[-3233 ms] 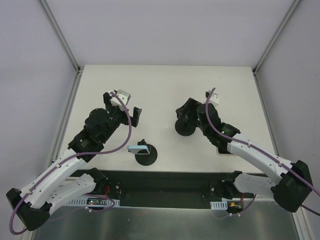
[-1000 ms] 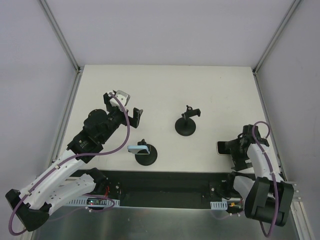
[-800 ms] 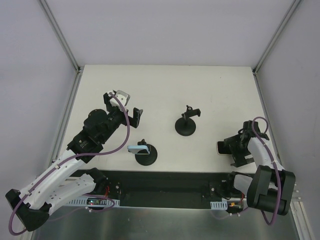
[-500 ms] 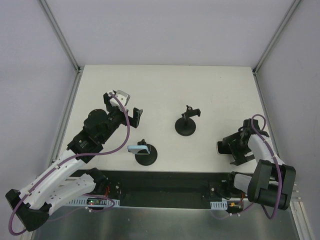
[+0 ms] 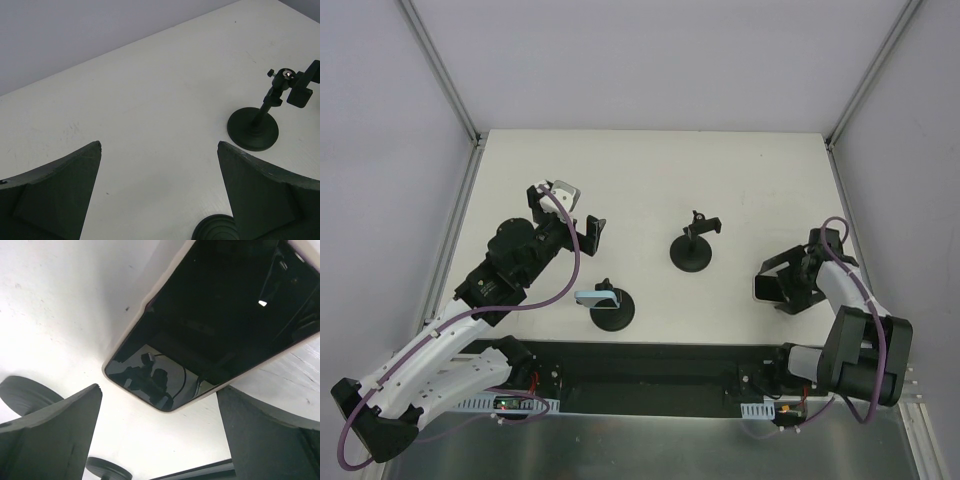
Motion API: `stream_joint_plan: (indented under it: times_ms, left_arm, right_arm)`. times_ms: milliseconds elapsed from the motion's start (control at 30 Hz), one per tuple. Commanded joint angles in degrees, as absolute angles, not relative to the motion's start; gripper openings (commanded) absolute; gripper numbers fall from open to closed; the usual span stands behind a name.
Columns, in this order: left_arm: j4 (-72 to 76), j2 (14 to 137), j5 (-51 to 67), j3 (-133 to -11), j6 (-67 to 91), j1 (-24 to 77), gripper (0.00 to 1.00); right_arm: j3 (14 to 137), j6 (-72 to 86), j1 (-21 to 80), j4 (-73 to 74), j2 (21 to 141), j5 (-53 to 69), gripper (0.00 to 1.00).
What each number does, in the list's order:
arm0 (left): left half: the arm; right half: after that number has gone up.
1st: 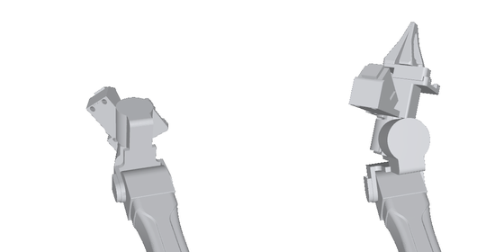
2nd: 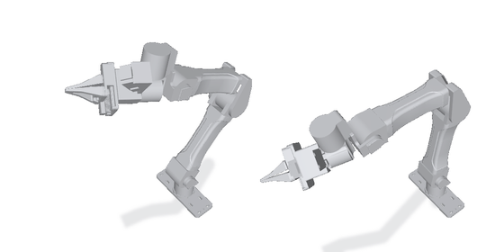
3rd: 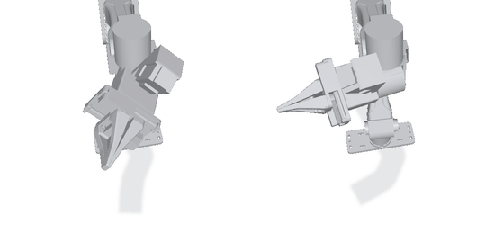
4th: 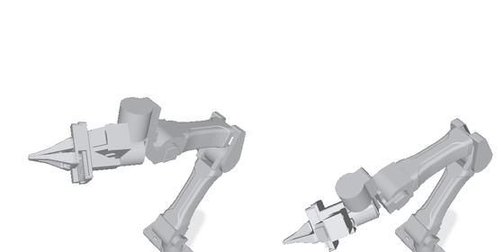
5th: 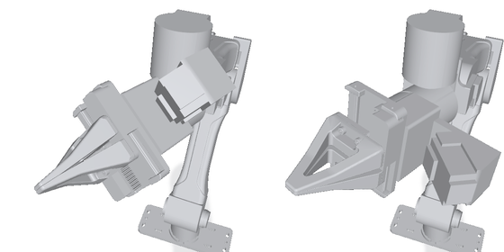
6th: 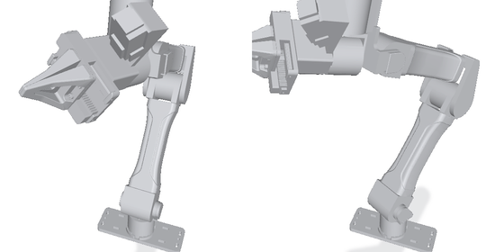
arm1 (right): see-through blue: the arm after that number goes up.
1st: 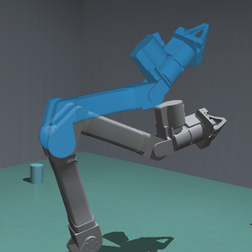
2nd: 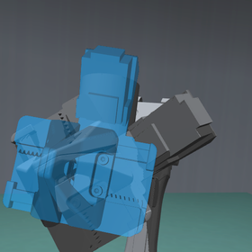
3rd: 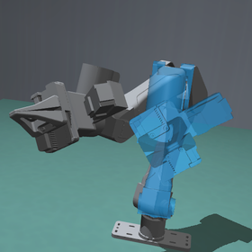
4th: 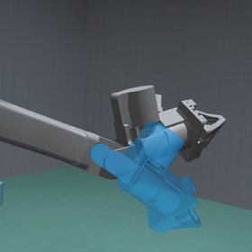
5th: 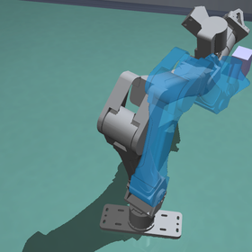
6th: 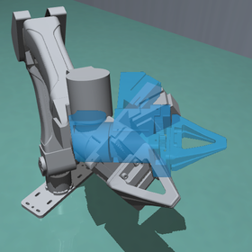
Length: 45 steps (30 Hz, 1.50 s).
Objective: Place the phone on the phone stand
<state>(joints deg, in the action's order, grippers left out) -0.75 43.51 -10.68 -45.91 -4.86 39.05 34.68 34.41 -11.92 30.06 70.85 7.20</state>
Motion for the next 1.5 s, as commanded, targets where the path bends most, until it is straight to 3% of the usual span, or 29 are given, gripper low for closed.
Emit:
stream_joint_plan:
  times_ms: [0, 367, 733, 933, 1033, 1133, 1167, 1300, 1367, 1467]
  left_arm:
    - [0.5, 43.0, -9.7, -46.4, -4.3, 39.6, 0.99]
    - [0.4, 42.9, -9.4, -46.5, -4.0, 39.6, 0.99]
    - [0.4, 41.9, -9.9, -46.5, -4.0, 39.6, 0.99]
    - [0.4, 41.9, -10.2, -46.4, -4.1, 39.7, 0.99]
    - [0.4, 42.2, -10.0, -46.4, -4.1, 39.8, 0.99]
    - [0.4, 42.5, -10.0, -46.4, -4.0, 39.7, 0.99]
    - [0.4, 42.6, -10.0, -46.4, -4.2, 39.7, 0.99]
    - [0.4, 42.8, -10.6, -46.3, -4.2, 39.8, 0.99]
    - [0.4, 43.2, -10.9, -46.2, -4.4, 39.7, 0.99]
    - [0.4, 43.6, -11.7, -46.1, -4.5, 39.8, 0.99]
  right_arm:
    - [35.4, 40.2, -12.3, 12.2, 76.1, 6.9, 1.0]
    - [39.8, 55.1, -12.4, 24.0, 77.2, -8.2, 1.0]
    - [50.3, 55.9, -12.5, 33.1, 88.0, -8.3, 1.0]
    - [51.7, 52.7, -12.2, 35.6, 92.4, -8.0, 0.91]
    - [51.3, 50.7, -11.5, 35.8, 92.9, -8.5, 0.81]
    - [52.8, 48.7, -10.0, 38.5, 94.0, -10.4, 0.53]
    - [53.2, 48.1, -9.7, 39.1, 94.4, -10.7, 0.37]
    - [53.4, 44.4, -8.4, 38.7, 92.8, -12.0, 0.12]
    - [53.3, 39.9, -6.6, 37.6, 89.6, -14.2, 0.0]
    - [51.9, 32.7, -2.5, 34.5, 83.7, -20.4, 0.0]
